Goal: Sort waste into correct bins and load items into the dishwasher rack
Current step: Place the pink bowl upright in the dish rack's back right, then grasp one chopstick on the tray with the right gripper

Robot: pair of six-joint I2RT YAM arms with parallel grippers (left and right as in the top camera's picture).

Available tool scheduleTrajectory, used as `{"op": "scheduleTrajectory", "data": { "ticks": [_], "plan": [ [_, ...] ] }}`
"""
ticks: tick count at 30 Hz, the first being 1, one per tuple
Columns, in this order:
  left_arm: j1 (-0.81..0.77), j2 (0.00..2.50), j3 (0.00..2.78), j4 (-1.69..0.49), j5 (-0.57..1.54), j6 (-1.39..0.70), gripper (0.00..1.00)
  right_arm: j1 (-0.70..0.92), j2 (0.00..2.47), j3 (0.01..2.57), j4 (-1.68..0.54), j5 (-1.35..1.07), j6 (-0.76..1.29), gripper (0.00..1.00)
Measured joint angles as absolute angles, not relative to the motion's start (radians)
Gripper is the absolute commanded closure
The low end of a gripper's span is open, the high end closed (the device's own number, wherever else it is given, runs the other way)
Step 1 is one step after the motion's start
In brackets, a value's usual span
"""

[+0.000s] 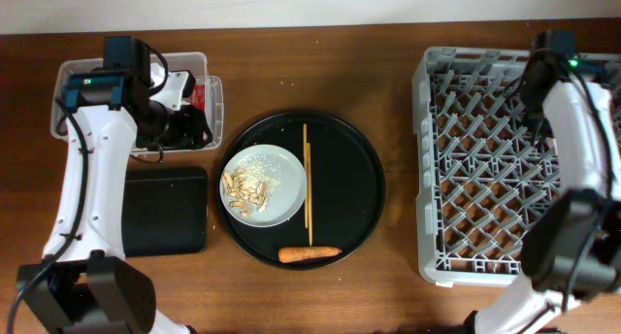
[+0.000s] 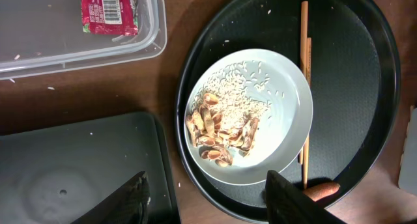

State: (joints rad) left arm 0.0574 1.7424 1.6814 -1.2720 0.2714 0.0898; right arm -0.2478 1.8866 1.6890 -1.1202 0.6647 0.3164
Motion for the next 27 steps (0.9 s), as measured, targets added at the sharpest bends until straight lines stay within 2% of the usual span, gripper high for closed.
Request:
{"op": "scheduleTrajectory", "data": {
  "ticks": [2,6,8,10,14,19,27],
  "plan": [
    [0.057,1.742,1.681,-1.274,0.271,0.090,0.38,-0.248,1.783,1.689,-1.144,0.577,0.302,0.11],
    [0.057,1.742,1.681,-1.275,0.272,0.089,0.35,-0.222,1.649,1.689,-1.194,0.099,0.173,0.11],
    [0.057,1.742,1.681,-1.276,0.271,0.089,0.35,-0.160,1.646,1.689,-1.229,-0.033,0.147,0.11],
    [0.057,1.742,1.681,-1.285,0.272,0.089,0.35,-0.016,1.648,1.688,-1.257,-0.133,0.129,0.11],
    [0.057,1.742,1.681,-1.295,0.272,0.089,0.35,0.278,1.702,1.688,-1.243,-0.171,0.159,0.11],
    [0.057,1.742,1.681,-1.299,0.271,0.089,0.35,0.488,1.888,1.688,-1.232,-0.145,0.270,0.12],
    [0.057,1.742,1.681,-1.299,0.271,0.089,0.35,0.670,2.088,1.687,-1.225,-0.069,0.401,0.12]
  ]
}}
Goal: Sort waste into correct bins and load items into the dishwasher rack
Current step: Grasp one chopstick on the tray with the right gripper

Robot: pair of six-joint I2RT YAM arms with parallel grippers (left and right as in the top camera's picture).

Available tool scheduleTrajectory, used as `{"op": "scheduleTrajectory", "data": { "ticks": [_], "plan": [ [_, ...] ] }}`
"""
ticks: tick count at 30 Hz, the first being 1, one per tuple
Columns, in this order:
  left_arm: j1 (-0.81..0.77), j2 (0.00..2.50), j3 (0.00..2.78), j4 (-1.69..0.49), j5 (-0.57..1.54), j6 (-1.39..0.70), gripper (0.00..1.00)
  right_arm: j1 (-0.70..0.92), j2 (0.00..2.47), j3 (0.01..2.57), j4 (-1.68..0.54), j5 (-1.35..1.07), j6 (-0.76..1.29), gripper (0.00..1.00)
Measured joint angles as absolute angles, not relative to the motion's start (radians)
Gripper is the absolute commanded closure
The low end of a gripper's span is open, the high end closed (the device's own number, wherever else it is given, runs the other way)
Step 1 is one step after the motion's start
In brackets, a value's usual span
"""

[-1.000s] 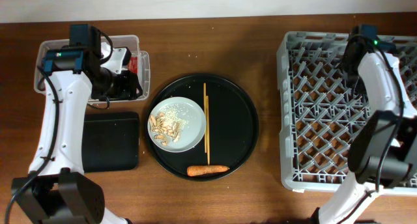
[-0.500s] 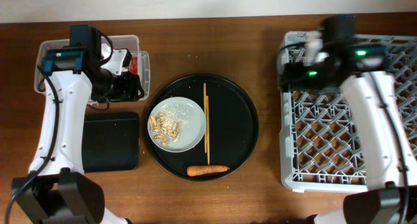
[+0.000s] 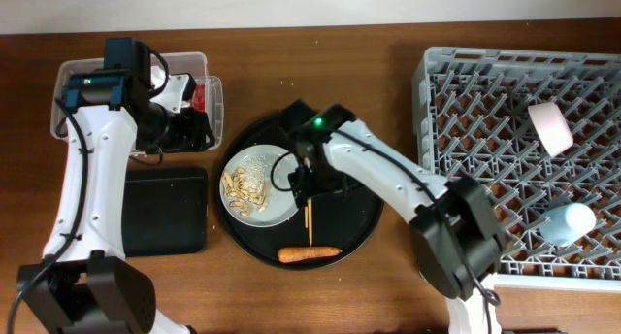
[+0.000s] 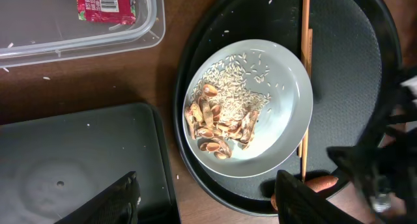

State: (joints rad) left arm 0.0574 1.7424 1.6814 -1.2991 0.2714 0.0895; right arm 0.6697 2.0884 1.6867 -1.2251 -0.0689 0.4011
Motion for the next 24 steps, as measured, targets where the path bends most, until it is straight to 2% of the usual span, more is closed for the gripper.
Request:
{"op": "scheduleTrajectory", "data": {
  "ticks": [17,19,21,24],
  "plan": [
    [0.057,1.742,1.681,-1.301,0.271,0.089,0.35,0.689,2.111,1.496,-1.037,-0.008,0.530,0.13],
    [0.057,1.742,1.681,-1.301,0.271,0.089,0.34,0.689,2.111,1.494,-1.037,-0.011,0.552,0.24],
    [0.057,1.742,1.681,-1.301,0.271,0.089,0.35,0.690,2.111,1.494,-1.032,-0.010,0.572,0.47],
    [0.057,1.742,1.681,-1.301,0.271,0.089,0.35,0.691,2.110,1.492,-1.014,-0.008,0.586,0.64]
  ]
}}
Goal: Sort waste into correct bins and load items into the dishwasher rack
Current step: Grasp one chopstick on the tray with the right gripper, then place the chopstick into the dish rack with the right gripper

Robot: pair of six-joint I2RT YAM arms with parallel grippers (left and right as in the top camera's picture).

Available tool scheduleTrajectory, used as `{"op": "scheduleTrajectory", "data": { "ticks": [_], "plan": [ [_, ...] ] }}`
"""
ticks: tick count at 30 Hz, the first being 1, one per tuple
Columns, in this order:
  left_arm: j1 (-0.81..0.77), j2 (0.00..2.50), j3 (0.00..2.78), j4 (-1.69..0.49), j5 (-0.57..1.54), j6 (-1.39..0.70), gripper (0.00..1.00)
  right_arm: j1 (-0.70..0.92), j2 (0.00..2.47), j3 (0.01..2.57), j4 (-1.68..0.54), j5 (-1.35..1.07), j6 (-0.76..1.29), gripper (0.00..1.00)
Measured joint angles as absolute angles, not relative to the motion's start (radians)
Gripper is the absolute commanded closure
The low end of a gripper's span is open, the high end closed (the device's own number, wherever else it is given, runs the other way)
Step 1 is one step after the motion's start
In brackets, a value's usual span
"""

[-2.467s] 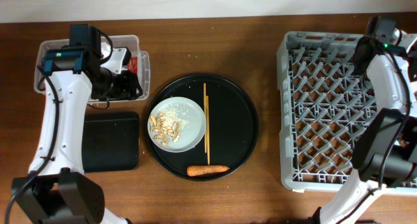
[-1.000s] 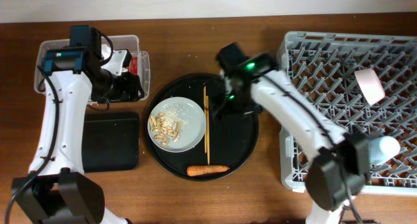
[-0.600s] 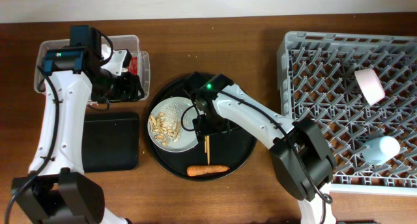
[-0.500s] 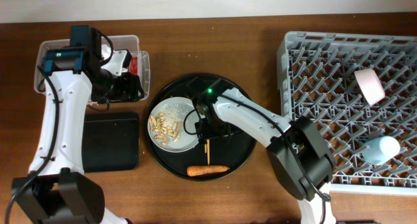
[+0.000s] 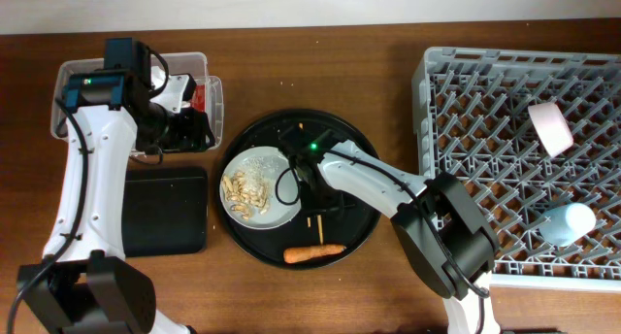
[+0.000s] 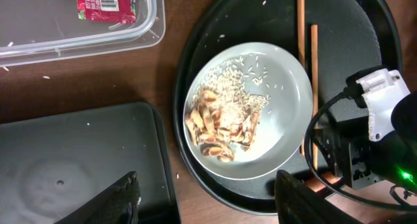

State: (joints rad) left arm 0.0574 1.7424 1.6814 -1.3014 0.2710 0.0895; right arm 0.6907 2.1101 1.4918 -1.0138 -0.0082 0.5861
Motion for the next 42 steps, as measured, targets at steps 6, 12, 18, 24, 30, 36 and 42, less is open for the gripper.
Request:
{"op": "scheduleTrajectory", "data": {
  "ticks": [6,12,18,24,30,36,42],
  "plan": [
    [0.057,1.742,1.681,-1.301,0.271,0.089,0.35,0.683,2.109,1.488,-0.991,-0.036,0.604,0.91],
    [0.057,1.742,1.681,-1.301,0.271,0.089,0.34,0.678,2.107,1.486,-0.994,-0.035,0.605,0.96],
    [0.057,1.742,1.681,-1.301,0.271,0.089,0.34,0.606,2.057,1.489,-1.002,-0.054,0.535,0.96],
    [0.057,1.742,1.681,-1.302,0.271,0.089,0.35,0.405,1.747,1.527,-1.131,-0.057,0.353,0.96],
    [0.057,1.742,1.681,-1.302,0.270,0.089,0.35,0.121,1.687,1.533,-1.303,-0.042,0.147,0.96],
    [0.057,1.742,1.681,-1.314,0.268,0.089,0.35,0.043,1.689,1.411,-1.247,-0.036,0.071,0.96],
    [0.057,1.742,1.681,-1.315,0.268,0.089,0.35,0.042,1.690,1.290,-1.174,-0.013,0.065,0.64]
  ]
}}
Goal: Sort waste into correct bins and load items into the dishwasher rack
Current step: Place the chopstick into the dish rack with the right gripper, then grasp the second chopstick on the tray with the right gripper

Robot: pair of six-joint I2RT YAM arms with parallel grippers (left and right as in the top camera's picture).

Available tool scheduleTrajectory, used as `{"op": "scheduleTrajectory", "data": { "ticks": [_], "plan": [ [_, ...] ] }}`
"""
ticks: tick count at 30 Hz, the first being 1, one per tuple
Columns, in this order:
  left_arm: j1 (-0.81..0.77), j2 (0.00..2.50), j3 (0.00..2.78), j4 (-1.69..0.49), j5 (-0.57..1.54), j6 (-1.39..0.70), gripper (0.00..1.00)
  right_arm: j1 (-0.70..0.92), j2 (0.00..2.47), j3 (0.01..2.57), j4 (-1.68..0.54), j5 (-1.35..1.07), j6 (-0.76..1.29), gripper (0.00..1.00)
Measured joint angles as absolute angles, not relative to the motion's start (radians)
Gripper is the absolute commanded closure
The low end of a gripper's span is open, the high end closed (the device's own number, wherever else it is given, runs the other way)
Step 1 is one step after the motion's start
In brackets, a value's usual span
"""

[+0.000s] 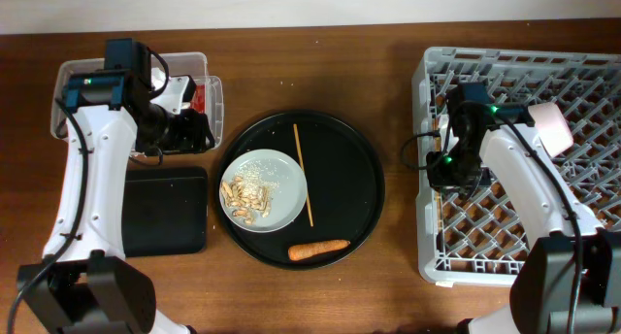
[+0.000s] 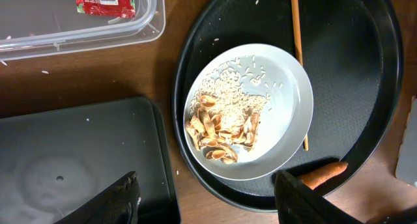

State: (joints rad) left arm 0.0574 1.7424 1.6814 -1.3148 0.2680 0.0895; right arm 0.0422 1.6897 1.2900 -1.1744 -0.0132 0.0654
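Observation:
A black round tray (image 1: 359, 183) carries a pale plate (image 2: 287, 113) of peanut shells and rice, one wooden chopstick (image 2: 299, 61) and a carrot (image 1: 318, 248). My left gripper (image 2: 212, 204) hangs open above the gap between the black bin and the tray, nothing between its fingers (image 2: 124, 198). In the overhead view the left gripper (image 1: 192, 132) is beside the clear bin. My right gripper (image 1: 444, 165) sits over the left edge of the grey dishwasher rack (image 1: 514, 101). Its jaws are hidden from above. A red wrapper (image 2: 101, 1) lies in the clear bin (image 2: 78, 35).
A black bin (image 1: 165, 210) stands front left, below the clear bin. A pink cup (image 1: 550, 125) lies in the rack at the back right. Rice grains are scattered over the tray and the clear bin. Bare wood runs between tray and rack.
My right arm was low over the tray beside the plate and is now at the rack's left edge. Two chopsticks lay on the tray; one lies there now. The left arm has not moved.
At first the right arm was at the rack's far corner and two chopsticks lay together on the tray. Then the right gripper was down at the chopsticks, which later lay offset. Now it is at the rack and one chopstick is left on the tray.

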Motion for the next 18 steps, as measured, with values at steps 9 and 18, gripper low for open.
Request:
{"op": "scheduleTrajectory", "data": {
  "ticks": [9,18],
  "plan": [
    [0.057,1.742,1.681,-1.316,0.268,0.089,0.34,0.078,1.689,1.632,-1.213,-0.107,0.057,0.46],
    [0.057,1.742,1.681,-1.314,0.267,0.089,0.34,0.461,1.864,1.647,-0.784,-0.161,0.098,0.28]
  ]
}}
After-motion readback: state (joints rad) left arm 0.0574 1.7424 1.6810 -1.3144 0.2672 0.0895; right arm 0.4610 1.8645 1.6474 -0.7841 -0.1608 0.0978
